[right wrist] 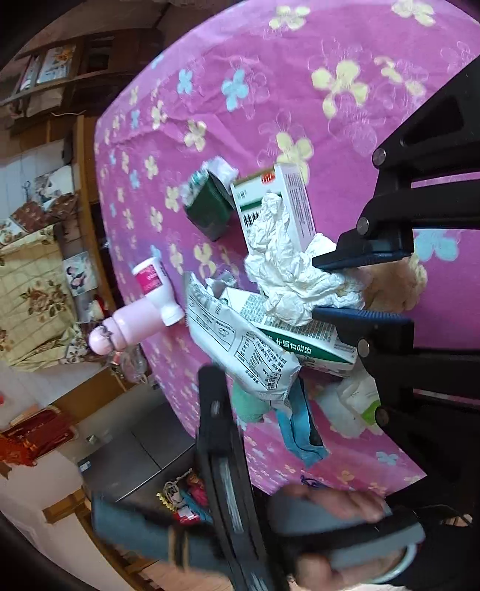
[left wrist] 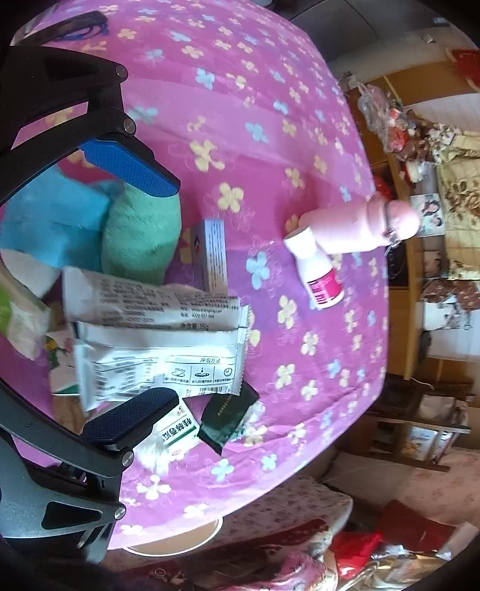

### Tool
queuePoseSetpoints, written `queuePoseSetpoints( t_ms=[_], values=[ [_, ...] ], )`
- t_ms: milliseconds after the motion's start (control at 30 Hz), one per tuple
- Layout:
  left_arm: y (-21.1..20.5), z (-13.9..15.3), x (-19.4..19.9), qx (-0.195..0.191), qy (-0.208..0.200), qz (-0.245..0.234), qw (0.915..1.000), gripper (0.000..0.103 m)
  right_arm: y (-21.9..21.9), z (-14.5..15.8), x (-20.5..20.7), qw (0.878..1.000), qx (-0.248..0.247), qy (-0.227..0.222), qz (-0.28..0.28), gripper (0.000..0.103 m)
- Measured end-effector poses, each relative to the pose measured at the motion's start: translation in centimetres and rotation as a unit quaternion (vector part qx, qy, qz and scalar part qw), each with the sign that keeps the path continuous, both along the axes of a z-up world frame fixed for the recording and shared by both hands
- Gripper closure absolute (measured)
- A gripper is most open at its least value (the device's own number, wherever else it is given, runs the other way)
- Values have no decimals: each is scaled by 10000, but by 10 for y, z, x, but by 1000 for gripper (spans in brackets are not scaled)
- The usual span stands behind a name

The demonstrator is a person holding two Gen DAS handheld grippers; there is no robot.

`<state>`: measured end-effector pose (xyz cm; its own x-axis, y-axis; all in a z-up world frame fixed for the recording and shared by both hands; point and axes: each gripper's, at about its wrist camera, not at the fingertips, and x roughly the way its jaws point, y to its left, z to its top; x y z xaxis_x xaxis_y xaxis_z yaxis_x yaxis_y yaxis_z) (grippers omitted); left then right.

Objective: Collect trash
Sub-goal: 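Grasp the white snack wrapper with the left gripper, then carry the wrapper over the white bucket with the left gripper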

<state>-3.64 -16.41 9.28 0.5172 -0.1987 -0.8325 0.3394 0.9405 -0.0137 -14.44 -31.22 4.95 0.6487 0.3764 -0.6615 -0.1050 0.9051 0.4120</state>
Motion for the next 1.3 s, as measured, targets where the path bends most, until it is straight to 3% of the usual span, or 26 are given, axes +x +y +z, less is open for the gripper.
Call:
queuePoseSetpoints(
  t_ms=[67, 133, 233, 333, 733, 1300],
  values=[
    [-6, -7, 4, 7, 98, -44, 9999, 12, -6, 4, -8, 10000, 7, -68, -62, 85],
    [-12, -15, 6, 19, 282, -142, 9995, 38, -11, 8, -13, 9998, 16, -135, -132, 85],
    [-14, -21, 4, -192, 526, -263, 9981, 58, -21, 12, -20, 9994, 97, -213, -244, 85],
    [-10, -15, -1, -362, 525, -318, 9975, 74, -27, 14, -26, 9991, 138, -253, -323, 85],
    [-2, 36, -48, -664, 89, -514, 9964, 77, -43, 37, -58, 9973, -7, -491, -543, 85],
    [-91, 56, -108, -1274, 343, -1535, 9793, 77, -119, 56, -122, 9873, -200, -594, -1460, 85]
  ],
)
